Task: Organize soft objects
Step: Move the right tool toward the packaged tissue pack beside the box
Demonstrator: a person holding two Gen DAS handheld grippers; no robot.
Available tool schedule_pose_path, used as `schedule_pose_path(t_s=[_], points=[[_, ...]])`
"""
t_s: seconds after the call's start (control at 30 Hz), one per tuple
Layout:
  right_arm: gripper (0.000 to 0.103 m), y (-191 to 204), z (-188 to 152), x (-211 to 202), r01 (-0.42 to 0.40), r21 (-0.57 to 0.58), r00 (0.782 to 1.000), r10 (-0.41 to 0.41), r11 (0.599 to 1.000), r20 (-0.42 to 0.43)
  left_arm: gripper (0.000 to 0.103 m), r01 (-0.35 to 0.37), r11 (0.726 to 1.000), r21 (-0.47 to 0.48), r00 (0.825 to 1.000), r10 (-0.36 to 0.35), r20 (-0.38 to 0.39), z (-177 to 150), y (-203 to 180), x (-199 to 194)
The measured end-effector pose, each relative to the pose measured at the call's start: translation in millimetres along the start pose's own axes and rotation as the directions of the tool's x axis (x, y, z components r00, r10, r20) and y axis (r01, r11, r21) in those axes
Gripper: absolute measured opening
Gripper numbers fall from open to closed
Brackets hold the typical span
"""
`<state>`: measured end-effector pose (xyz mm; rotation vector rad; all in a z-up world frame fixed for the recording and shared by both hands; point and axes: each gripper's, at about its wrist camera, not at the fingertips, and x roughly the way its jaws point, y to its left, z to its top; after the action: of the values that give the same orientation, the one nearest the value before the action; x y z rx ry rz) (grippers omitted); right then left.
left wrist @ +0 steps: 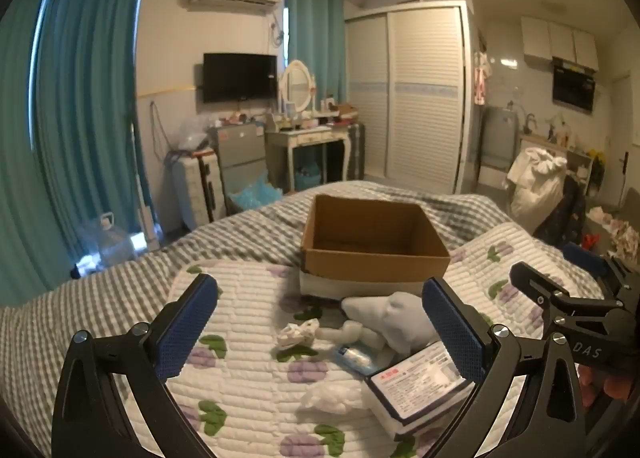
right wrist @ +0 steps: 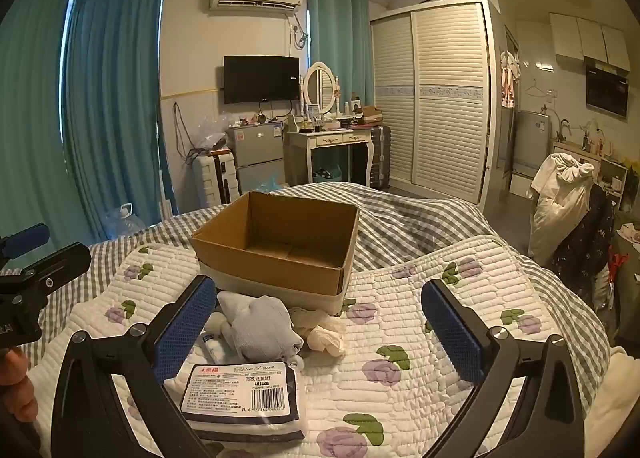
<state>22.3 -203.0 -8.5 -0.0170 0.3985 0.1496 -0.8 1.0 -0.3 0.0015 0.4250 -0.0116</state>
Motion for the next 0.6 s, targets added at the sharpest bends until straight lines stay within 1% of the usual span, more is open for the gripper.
schedule_pose_path(t_s=[0.17,0.6], points=[[0.103,0.1,0.7,0.1,0.000,0.000,1.000,0.000,1.000,-0.002,0.103,-0.013,1.000,0.003,1.000,0.013,0.004,-0.4,1.0,0.7],[0.103,0.6,-0.4,-0.1,0.000,0.000,1.000,0.000,1.000,0.000,0.103,-0.006,1.000,0.011,1.000,0.006,-0.002,-2.1,0.7,1.6]])
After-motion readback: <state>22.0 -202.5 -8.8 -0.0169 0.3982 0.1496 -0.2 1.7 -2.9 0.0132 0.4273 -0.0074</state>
